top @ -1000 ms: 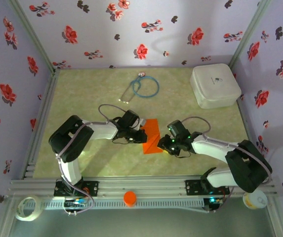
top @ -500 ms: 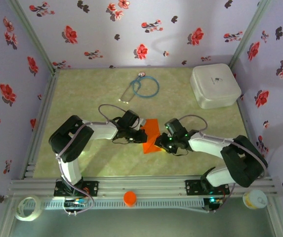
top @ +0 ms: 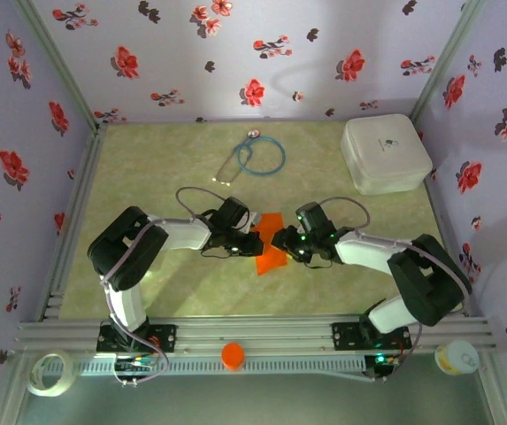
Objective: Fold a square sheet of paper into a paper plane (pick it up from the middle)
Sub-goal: Turn over the paper at the center of the table.
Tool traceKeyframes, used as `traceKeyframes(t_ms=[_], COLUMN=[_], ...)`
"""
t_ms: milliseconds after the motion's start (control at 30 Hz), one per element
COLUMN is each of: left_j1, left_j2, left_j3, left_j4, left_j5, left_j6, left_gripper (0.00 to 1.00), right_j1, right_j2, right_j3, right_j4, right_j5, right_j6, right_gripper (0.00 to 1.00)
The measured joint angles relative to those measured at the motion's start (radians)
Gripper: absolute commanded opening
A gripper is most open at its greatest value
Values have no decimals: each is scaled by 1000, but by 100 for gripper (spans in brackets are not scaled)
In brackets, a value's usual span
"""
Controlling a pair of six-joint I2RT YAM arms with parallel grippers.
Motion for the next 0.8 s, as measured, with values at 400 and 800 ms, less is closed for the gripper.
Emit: traceKeyframes(t_ms=[400,800], left_j1=[2,6], left_j2=[1,-9], left_j3=[-9,-16], left_j4=[26,42], left_j5=[0,-4], left_j6=[-1,-11], left_gripper=[5,14], right_j1=[-74,-92], right_j2=[83,105], right_j3=[23,6], right_j4=[89,153], right_j5=[-67,-114], right_j6=[-29,-42], right_gripper=[22,0])
